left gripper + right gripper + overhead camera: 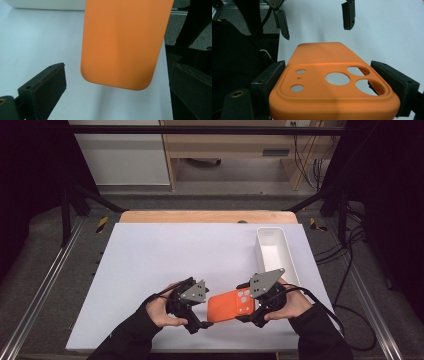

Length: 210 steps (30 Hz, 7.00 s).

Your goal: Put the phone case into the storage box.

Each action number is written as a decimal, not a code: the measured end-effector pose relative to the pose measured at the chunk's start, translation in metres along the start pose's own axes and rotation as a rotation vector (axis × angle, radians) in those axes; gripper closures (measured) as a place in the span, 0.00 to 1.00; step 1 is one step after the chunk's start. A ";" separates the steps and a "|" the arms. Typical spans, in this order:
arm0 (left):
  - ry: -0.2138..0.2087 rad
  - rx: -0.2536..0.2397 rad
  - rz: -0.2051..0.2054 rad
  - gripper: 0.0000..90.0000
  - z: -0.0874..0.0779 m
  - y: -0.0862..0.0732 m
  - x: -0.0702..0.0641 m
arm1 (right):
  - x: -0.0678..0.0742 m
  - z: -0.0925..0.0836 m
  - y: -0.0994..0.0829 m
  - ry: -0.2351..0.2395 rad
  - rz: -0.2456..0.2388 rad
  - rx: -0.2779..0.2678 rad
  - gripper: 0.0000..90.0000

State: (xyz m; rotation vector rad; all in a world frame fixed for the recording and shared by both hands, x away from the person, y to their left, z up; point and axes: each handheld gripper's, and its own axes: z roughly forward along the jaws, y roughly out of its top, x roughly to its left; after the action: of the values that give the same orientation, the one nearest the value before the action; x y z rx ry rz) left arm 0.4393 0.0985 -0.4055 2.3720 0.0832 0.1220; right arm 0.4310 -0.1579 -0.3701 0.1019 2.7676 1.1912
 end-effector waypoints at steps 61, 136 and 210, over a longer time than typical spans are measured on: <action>-0.043 0.272 0.163 0.01 0.036 0.032 -0.003 | 0.000 0.029 0.025 0.042 -0.024 0.165 0.18; -0.022 0.218 0.101 0.17 0.031 0.027 0.003 | 0.003 0.003 0.027 -0.084 -0.046 0.024 0.03; -0.136 -0.095 0.086 0.17 0.024 0.022 -0.001 | 0.004 0.008 0.001 0.051 0.054 -0.285 0.16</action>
State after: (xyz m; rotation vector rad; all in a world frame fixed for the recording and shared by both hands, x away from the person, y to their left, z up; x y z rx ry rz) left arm 0.4417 0.0656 -0.4073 2.2827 -0.0877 0.0052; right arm 0.4280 -0.1513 -0.3754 0.1205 2.6178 1.6072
